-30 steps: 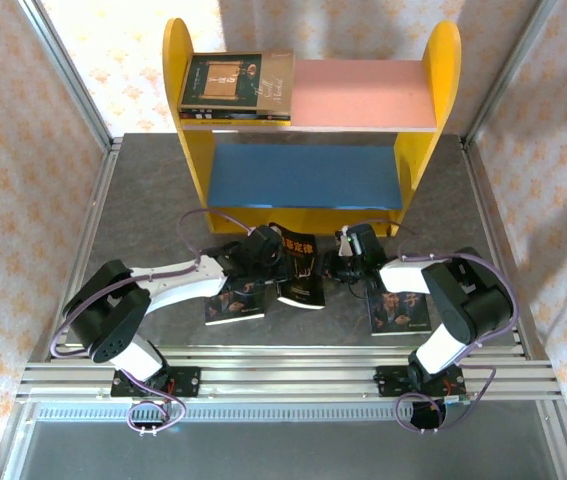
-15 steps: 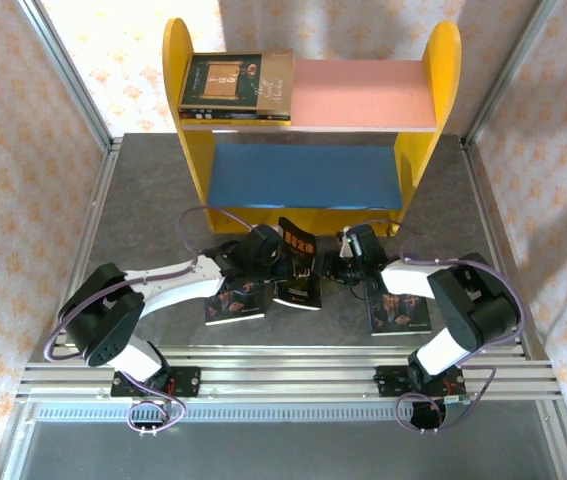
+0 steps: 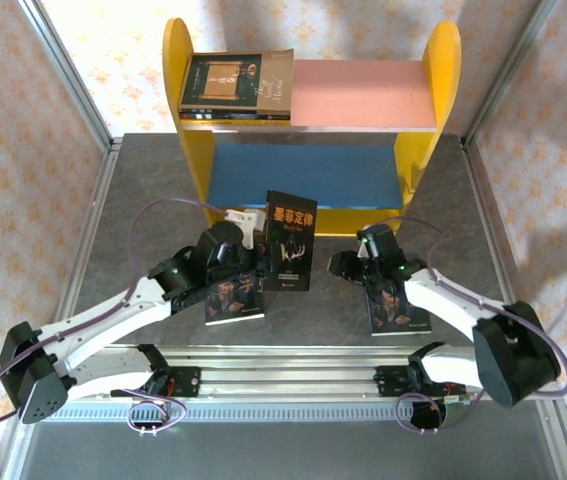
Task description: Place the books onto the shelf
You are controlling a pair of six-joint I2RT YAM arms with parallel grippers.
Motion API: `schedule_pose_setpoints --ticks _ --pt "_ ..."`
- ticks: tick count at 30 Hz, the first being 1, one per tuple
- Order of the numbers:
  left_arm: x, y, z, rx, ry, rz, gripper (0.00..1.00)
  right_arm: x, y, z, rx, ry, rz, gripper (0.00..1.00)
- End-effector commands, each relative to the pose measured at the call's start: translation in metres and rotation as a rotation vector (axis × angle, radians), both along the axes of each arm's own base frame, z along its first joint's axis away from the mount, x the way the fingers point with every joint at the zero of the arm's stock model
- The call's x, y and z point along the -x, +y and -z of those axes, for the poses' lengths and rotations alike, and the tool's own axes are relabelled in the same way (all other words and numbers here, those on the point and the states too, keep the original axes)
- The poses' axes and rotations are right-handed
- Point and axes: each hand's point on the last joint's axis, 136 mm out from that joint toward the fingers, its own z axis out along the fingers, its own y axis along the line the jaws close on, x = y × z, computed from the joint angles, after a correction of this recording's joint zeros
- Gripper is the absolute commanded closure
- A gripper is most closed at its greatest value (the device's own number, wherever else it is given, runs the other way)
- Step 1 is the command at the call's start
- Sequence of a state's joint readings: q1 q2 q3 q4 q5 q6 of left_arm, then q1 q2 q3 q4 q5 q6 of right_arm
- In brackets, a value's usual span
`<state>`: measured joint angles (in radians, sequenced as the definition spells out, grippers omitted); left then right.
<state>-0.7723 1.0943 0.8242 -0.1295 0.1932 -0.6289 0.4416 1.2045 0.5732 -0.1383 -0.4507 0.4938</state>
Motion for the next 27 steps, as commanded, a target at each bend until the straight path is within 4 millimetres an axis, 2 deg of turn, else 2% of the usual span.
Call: schedule_pose_setpoints --ticks 1,6,10,16,21,23,27 --pt "-0.029 0.011 -0.041 0.067 -0.107 -0.164 1.00 -0.012 -0.010 -0.039 0.018 -0.097 0.043 0.51" --pt "-0.059 0.007 -0.070 0.126 -0.151 -0.280 1.00 -0.031 -0.009 -0.082 -0.006 -0.200 0.070 0.50" --pt "-0.077 0.011 -0.096 0.208 -0.210 -0.377 1.00 -0.047 -0.002 -0.114 -0.091 -0.265 0.103 0.47" --pt "-0.102 0.013 -0.122 0.366 -0.259 -0.439 1.00 -0.065 0.009 -0.155 -0.236 -0.321 0.154 0.31" --pt "-0.119 0.017 -0.132 0.419 -0.285 -0.476 1.00 -0.076 0.025 -0.176 -0.377 -0.323 0.156 0.15" --pt "-0.123 0.018 -0.137 0.445 -0.303 -0.490 1.00 -0.078 0.032 -0.185 -0.457 -0.323 0.154 0.13" --pt "-0.130 0.021 -0.139 0.492 -0.325 -0.523 1.00 -0.086 0.044 -0.185 -0.544 -0.305 0.168 0.11"
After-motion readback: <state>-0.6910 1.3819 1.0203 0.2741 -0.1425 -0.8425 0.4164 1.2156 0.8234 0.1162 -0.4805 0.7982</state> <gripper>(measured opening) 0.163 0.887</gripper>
